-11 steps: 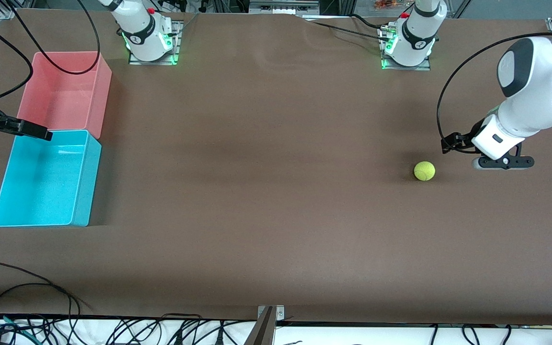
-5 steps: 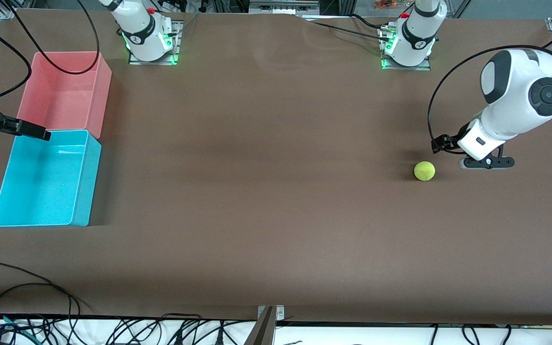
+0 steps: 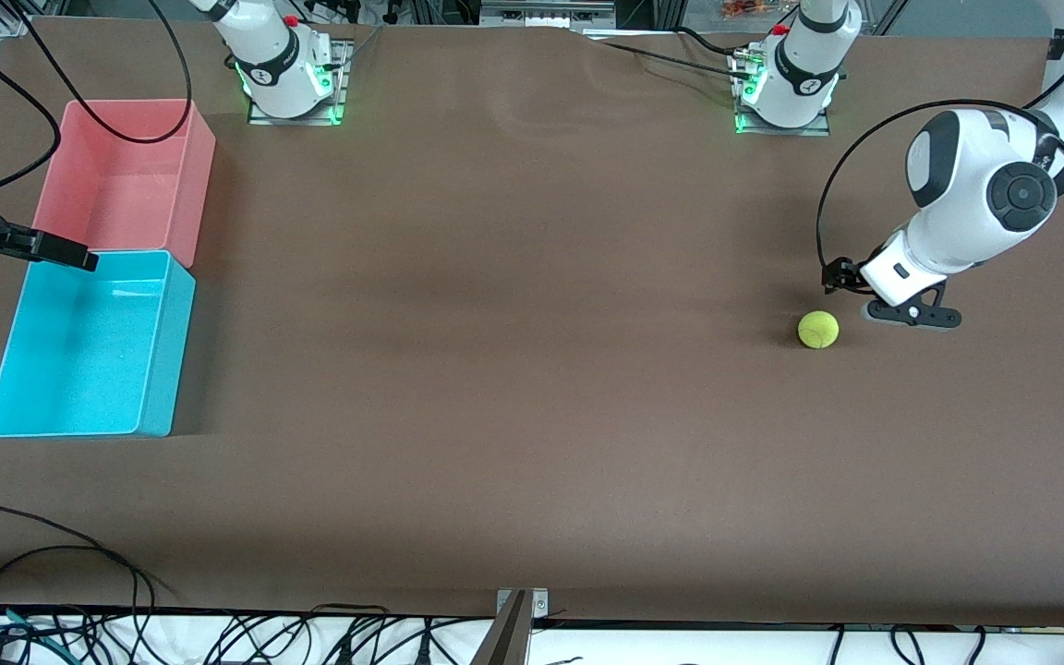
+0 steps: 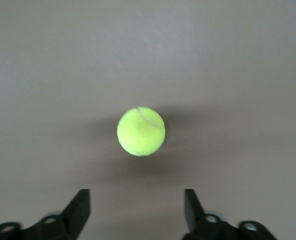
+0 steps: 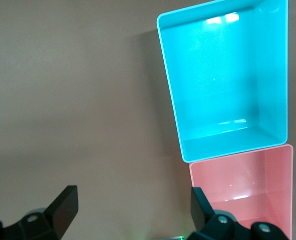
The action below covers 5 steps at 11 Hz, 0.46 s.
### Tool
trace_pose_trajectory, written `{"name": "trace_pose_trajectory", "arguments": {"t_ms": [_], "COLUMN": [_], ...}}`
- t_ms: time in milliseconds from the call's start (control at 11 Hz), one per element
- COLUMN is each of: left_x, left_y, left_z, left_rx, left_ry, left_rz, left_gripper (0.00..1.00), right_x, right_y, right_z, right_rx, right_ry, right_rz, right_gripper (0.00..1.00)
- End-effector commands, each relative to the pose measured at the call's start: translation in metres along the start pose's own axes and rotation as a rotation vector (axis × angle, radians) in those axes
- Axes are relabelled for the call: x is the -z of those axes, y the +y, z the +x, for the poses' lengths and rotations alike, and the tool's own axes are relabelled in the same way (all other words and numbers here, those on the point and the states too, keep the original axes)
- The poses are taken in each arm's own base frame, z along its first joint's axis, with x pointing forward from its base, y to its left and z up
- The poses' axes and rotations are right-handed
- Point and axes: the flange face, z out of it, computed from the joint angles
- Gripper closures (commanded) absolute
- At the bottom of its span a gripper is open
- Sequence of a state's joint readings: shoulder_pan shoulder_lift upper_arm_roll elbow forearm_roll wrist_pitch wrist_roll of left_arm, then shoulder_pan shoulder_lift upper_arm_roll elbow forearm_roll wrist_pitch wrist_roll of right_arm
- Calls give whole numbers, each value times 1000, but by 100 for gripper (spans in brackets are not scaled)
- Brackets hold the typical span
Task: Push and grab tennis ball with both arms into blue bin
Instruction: 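Lower the left gripper beside the tennis ball and close it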
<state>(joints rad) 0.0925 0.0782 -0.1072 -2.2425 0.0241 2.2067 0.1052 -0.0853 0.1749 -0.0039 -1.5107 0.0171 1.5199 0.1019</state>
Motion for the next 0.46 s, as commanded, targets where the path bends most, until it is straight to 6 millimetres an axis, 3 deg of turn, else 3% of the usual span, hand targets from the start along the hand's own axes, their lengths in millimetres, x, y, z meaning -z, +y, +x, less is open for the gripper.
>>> {"name": "trace_pose_trajectory", "arguments": {"t_ms": [0,182,365], "left_x": [-17,-19,-24], "left_y": [-8,-16,-23], "left_z": [-12,-12,-13], "left_rx": [-309,-480,-592], "left_ry": [-30,-32,-38], "left_rz": [8,1,-7], "left_gripper": [52,82,86], "right_x": [4,4,4], "right_y": [4,9,9], "right_z": [0,1,1], "right_rx": [33,24,26], "right_ry": [-7,-7,-9], "right_rz": [21,22,22], "right_gripper": [0,0,0]}}
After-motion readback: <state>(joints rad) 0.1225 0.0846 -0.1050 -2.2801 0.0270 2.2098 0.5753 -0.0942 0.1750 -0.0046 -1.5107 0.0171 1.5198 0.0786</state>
